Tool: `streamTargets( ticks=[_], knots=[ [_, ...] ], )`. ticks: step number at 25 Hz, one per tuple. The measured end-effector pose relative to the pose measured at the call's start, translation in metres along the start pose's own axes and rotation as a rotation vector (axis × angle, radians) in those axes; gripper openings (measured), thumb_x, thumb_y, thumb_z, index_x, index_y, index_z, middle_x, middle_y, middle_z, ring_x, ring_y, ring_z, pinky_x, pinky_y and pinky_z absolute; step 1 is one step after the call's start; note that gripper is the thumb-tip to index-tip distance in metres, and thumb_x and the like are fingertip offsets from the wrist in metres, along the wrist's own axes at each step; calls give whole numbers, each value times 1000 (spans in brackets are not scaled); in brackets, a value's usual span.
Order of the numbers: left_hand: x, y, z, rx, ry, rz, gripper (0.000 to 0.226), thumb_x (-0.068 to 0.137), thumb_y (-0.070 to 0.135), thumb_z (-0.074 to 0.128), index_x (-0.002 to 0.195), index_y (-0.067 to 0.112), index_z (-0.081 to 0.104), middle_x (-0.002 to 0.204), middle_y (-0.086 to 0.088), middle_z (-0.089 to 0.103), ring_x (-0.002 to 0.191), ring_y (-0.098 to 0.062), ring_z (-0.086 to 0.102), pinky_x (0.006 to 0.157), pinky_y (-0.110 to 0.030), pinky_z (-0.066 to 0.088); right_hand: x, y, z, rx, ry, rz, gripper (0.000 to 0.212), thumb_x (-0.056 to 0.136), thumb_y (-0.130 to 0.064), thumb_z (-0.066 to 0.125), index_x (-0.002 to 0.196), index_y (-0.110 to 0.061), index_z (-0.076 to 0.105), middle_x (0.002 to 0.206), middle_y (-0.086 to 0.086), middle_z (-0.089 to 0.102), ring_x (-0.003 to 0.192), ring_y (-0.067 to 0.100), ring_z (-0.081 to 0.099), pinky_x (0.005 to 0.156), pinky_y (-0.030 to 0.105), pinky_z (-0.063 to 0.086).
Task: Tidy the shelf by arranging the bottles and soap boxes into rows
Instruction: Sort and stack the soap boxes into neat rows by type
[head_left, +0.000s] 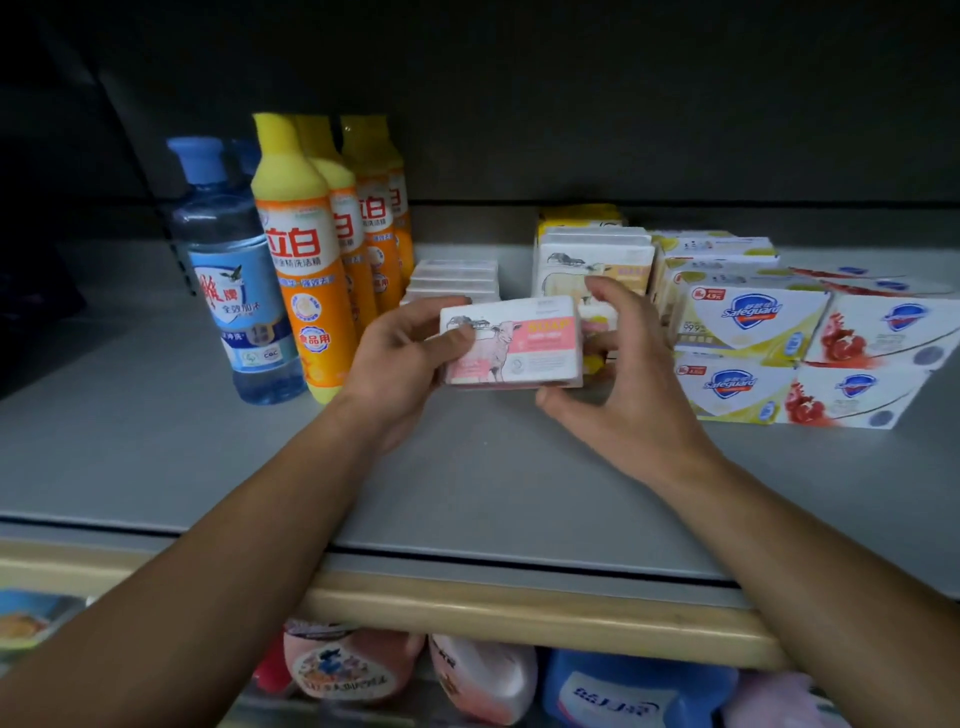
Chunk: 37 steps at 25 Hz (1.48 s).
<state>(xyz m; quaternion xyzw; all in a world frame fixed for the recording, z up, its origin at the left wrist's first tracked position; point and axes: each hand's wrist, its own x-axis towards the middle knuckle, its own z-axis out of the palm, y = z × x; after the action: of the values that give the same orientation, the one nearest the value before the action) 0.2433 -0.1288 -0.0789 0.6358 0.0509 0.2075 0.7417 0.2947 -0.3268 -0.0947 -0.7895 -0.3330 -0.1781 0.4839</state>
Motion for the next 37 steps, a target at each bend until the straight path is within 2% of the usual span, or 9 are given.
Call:
streamTargets(
  ticks=[4,10,13,17,22,26,30,32,37],
  knots=[
    [-4,3,4,-78,-87,-111,23,95,3,54,115,-1,64,104,-17,73,93,-28,71,79,-34,60,-1,0,-3,123,-106,46,79,73,-18,83,138,-34,42,128,-10,56,115,4,57,94,30,53],
    [-3,6,3,-46,-182,-30,17,94,20,59,97,6,67,97,-15,68,88,-28,67,78,-32,58,1,-1,-2,209,-49,306,30,72,-74,48,91,-53,60,76,-7,71,50,14,62,48,27,48],
    [-5,-1,3,328,-104,41,36,95,42,55,91,9,70,85,-4,76,75,-26,71,71,-37,62,4,-2,-1,239,-98,483,62,69,-82,33,77,-32,69,59,7,68,41,17,56,37,22,39],
    [-3,-2,1,346,-68,53,37,92,50,57,90,17,73,83,-2,76,68,-23,70,66,-37,62,5,0,0,244,-142,537,74,67,-83,32,82,-20,68,60,9,68,41,17,56,37,23,39],
    [0,3,1,-27,-69,-269,51,89,58,56,109,12,66,81,-11,74,66,-20,71,56,-30,56,1,-1,0,205,25,274,40,76,-65,58,108,-40,57,93,-10,68,59,13,64,53,24,48],
    [2,2,2,-105,-110,-423,58,89,64,50,109,13,68,92,-11,76,80,-23,74,60,-32,58,0,-4,-2,107,30,54,81,70,-20,84,137,-35,41,122,-15,53,85,12,63,72,23,52],
    [-1,0,11,-225,-201,-500,65,88,64,48,120,9,62,112,-11,70,98,-25,70,79,-42,58,-4,-18,4,-137,-65,-328,82,67,-27,81,139,-29,42,131,-16,44,119,3,46,100,17,35],
    [-3,-1,12,-300,-278,-558,63,89,63,45,109,7,64,107,-12,63,101,-23,62,95,-42,50,-8,-24,9,-207,-152,-486,83,68,-30,81,140,-28,40,138,-12,45,123,13,44,102,17,30],
    [-8,-2,11,-317,-398,-624,48,84,51,51,72,10,73,75,-10,63,74,-19,63,76,-32,49,-10,-26,14,-279,-156,-683,80,67,-30,86,137,-18,49,139,-7,51,119,21,46,101,34,40]
  ],
)
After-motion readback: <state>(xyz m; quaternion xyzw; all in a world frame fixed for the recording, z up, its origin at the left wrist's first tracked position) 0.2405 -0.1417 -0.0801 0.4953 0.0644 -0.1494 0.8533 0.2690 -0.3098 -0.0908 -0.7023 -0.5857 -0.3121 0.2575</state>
